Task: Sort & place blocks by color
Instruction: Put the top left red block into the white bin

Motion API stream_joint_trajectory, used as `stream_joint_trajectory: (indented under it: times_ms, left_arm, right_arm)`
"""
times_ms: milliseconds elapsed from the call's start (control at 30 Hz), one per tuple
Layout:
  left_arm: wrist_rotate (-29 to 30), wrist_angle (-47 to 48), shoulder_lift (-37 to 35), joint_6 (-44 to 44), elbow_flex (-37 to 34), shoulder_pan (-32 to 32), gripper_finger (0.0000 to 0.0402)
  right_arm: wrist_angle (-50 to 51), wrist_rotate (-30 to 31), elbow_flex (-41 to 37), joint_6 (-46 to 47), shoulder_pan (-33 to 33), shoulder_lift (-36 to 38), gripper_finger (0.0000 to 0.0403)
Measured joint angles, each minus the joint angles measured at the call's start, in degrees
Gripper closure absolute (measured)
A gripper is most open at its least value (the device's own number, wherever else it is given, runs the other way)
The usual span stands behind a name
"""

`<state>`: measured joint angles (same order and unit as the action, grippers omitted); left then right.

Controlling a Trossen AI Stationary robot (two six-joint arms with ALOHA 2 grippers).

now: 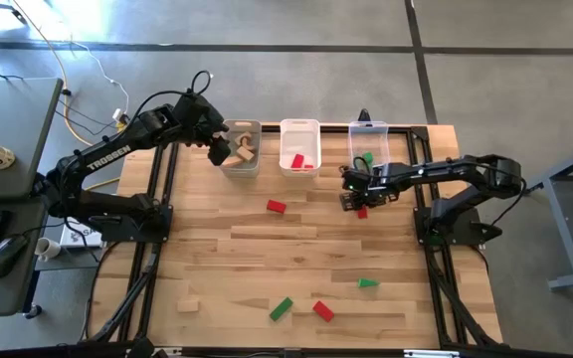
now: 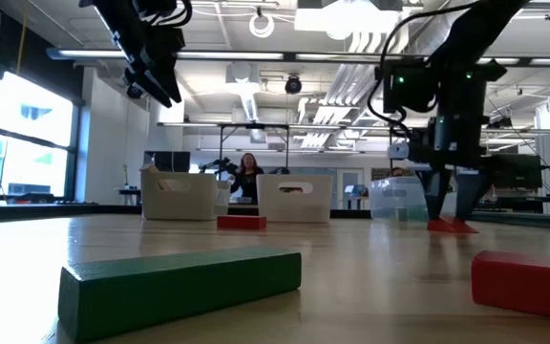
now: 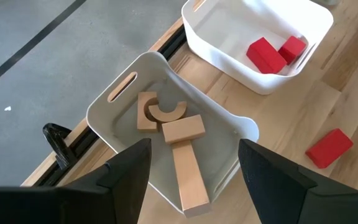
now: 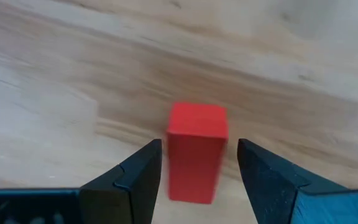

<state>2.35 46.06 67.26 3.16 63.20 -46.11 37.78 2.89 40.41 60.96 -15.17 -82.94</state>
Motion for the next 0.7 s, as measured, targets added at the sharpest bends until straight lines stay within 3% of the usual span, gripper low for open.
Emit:
stream_joint_trajectory:
  times_ms: [333,567,700]
  left_arm:
    - [0.0,-0.38,0.0,-0.2,0.0,0.0,0.0172]
    - [0.0,-2.46,0.0,-0.17,0.0,0.0,0.0172]
    - [0.0,-3.13,0.0,-0.17,0.0,0.0,0.0172]
  right_arm:
    - [-2.7,0.27,-1.69,0.1,-0.07,-0.09,0.0212]
    - [-2.9,-1.72,-1.43,-0.75,-0.27,-3.35,0.0292]
    - [-2.47,-2.41,-0.55,-1.75,-0.28,-3.53,0.0299]
